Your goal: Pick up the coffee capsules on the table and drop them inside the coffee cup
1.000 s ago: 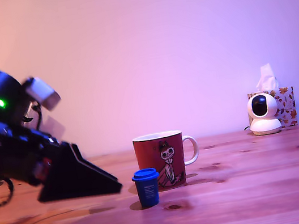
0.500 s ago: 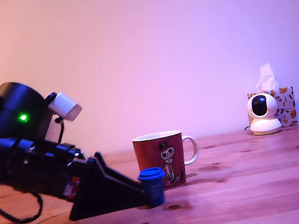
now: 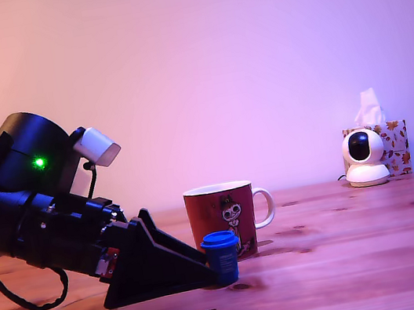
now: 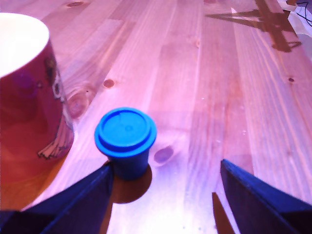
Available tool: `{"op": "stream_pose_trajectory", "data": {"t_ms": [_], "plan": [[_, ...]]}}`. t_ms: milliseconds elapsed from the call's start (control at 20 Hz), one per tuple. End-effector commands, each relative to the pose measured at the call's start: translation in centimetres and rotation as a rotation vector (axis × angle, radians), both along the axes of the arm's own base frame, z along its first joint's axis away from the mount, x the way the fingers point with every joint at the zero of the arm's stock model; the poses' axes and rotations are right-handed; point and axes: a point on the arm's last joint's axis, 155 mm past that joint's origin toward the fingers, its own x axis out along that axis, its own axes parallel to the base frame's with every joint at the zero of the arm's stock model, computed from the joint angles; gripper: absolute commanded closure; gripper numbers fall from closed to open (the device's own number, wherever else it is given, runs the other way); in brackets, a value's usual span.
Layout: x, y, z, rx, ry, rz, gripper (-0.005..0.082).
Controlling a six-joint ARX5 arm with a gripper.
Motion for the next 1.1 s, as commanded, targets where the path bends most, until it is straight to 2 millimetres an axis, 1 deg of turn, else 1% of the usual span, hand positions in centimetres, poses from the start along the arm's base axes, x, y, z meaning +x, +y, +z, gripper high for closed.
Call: {"op": "stream_pose_trajectory", "data": {"t_ms": [0, 850, 1050], "plan": [[-0.17, -0.07, -0.6, 0.004, 0.011, -0.003, 0.0133], [-0.64, 0.2, -1.23, 0.024, 0.052, -0.001, 0.0133], [-0.47, 0.33, -1.44, 0.036, 0.05, 0.01, 0.0133]]}}
